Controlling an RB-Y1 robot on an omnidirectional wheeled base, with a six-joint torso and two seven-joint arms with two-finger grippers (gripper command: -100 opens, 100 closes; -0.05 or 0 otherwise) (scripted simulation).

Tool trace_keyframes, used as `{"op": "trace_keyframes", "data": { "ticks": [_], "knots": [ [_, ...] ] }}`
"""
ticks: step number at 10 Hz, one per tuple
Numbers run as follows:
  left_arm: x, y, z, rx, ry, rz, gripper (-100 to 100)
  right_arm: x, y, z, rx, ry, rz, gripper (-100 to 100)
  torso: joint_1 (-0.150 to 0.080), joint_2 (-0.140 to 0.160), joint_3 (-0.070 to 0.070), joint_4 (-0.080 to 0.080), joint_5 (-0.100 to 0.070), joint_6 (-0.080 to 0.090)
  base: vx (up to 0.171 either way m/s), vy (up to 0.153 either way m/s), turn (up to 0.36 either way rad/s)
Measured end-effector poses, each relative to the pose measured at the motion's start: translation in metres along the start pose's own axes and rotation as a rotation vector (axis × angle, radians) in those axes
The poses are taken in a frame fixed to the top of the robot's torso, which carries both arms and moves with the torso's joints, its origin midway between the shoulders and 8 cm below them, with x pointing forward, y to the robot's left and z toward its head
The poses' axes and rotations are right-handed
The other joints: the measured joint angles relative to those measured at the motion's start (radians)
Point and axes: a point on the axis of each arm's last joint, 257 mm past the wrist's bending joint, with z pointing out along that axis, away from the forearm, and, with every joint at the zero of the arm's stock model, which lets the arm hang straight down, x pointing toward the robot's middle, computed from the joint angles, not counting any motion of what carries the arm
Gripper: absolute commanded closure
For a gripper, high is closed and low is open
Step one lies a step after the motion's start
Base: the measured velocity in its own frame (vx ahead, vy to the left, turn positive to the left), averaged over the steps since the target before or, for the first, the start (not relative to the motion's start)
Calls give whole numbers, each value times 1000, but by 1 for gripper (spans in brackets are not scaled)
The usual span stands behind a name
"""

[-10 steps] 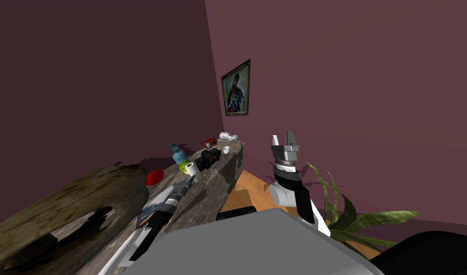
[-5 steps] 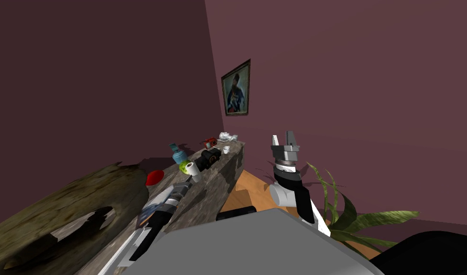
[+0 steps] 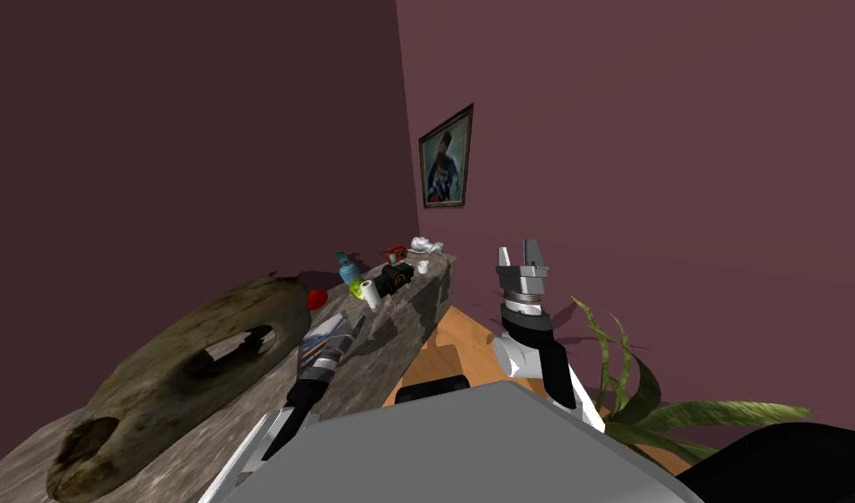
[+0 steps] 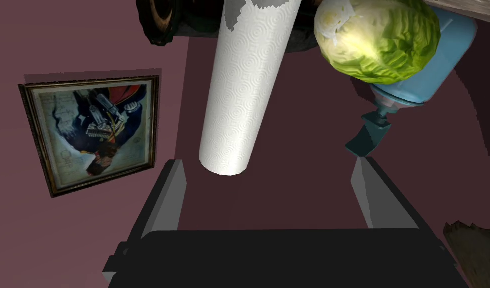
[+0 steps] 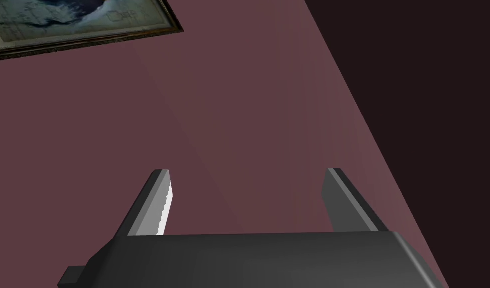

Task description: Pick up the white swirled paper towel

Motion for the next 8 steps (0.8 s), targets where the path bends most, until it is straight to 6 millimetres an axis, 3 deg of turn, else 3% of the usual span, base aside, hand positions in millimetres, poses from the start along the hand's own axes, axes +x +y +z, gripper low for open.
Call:
{"op": "trace_keyframes", "data": {
  "ticks": [2,5,8],
  "knots": [
    [-6,-4,8,-9,-26,-15,-100,0,0,0,0,0,0,0,2,-6,-3,-1,1,1,-20,65,-44],
    [-8,4,16,-14,-39,9,-100,0,0,0,0,0,0,0,1,-20,-11,-4,0,1,120,21,-171],
    [4,19,5,-3,0,56,-100,0,0,0,0,0,0,0,-3,-21,-12,-5,-1,1,131,-25,-222]
  ]
}}
